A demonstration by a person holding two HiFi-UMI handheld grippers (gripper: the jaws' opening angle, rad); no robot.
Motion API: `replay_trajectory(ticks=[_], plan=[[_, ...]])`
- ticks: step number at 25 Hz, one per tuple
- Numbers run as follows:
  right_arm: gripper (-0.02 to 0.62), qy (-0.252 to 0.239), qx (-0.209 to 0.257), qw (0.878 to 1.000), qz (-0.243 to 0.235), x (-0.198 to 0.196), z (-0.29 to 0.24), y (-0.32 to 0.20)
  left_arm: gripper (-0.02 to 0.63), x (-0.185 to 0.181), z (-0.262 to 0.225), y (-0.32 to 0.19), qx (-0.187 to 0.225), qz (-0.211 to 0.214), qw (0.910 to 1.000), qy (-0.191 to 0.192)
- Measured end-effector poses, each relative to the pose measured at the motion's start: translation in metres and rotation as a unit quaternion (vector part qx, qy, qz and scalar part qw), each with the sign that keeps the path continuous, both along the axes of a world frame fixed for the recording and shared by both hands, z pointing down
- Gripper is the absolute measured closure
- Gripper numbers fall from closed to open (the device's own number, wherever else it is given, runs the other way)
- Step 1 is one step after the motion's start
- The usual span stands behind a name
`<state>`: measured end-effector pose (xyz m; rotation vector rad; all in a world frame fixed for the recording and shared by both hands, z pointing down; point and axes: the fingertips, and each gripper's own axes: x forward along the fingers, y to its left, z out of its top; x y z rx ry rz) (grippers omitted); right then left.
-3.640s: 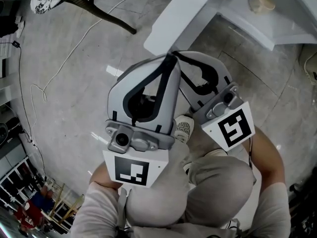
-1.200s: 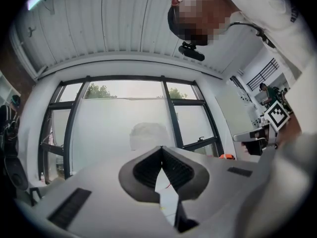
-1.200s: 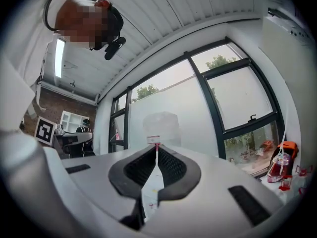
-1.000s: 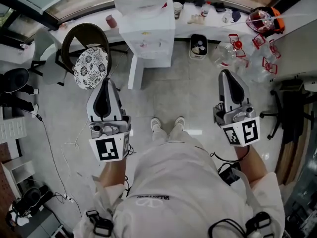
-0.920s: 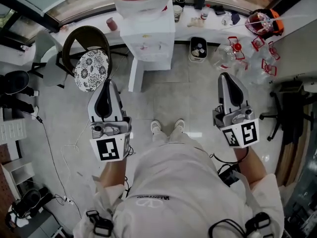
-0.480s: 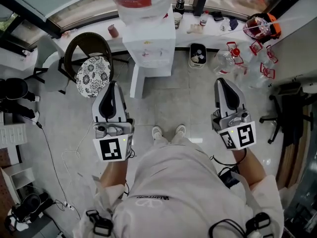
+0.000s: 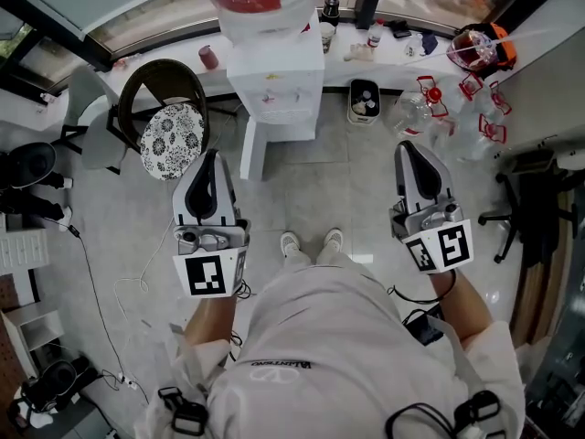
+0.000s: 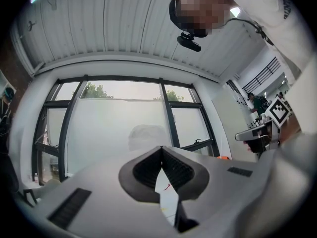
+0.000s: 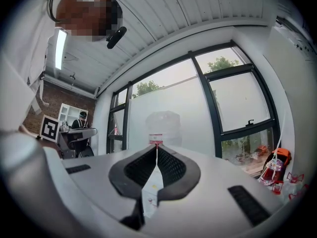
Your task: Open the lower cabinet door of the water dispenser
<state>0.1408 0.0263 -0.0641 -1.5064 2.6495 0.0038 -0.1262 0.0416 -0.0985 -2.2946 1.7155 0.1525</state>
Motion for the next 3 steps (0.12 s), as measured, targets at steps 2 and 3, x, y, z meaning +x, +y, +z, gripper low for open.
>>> replay_trajectory(ticks=[2, 3], plan=[[0.575, 0.0, 0.001, 1.0, -0.001, -0.0019, -0.0009, 0.0008, 0.604, -0.0008, -0.0008, 0.002, 0.002, 0.001, 1.0, -0.001], [0.575, 0.0, 0.002, 1.0, -0.001, -0.0027, -0.0013, 0.0012, 0.604, -0.0013, -0.0011, 0.0029, 0.003, 0.002, 1.0, -0.001]])
